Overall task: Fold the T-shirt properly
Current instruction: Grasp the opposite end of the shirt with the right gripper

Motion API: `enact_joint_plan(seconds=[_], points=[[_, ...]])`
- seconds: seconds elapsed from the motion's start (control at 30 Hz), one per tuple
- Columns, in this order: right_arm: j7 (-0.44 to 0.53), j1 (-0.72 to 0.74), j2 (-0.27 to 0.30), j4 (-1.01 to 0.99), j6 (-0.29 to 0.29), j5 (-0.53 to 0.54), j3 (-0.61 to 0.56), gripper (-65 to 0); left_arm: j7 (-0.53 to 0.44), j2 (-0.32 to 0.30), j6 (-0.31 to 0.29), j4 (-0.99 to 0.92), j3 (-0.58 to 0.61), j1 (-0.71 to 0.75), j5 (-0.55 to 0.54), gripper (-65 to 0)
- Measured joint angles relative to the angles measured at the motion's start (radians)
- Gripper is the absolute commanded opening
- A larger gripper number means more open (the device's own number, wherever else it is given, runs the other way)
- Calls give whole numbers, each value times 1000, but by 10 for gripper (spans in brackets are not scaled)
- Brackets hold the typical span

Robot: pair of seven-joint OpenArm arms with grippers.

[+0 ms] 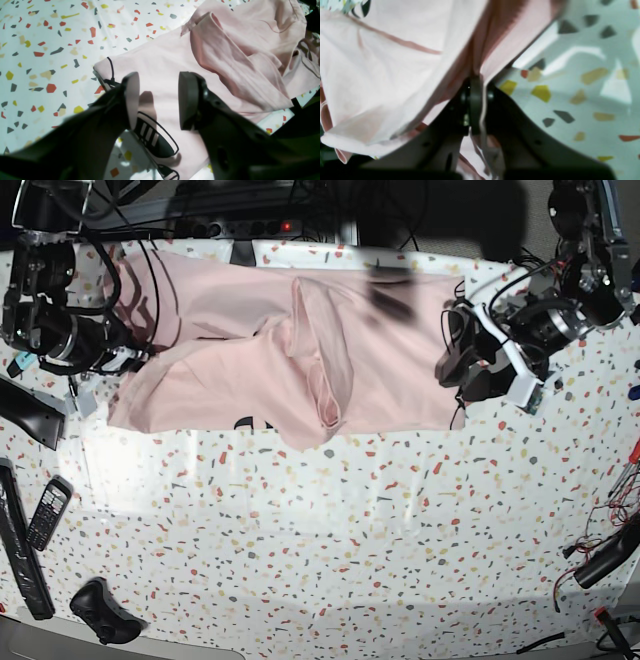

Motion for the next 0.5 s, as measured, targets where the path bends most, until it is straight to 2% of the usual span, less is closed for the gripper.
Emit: enact_joint_plan(seconds=[0.13,0.27,0.4,0.5], points=[[0,0,6,0,0,0,-1,-650,0,0,-1,0,0,0,18,-403],[-28,-8,42,18,0,6,8,-650,0,0,0,0,0,0,81,-403],[-58,-19,86,38,0,82,84,-650,0,0,0,0,0,0,83,-403],[-56,-15,111,86,3,97,148,-650,0,0,0,0,0,0,83,-403]])
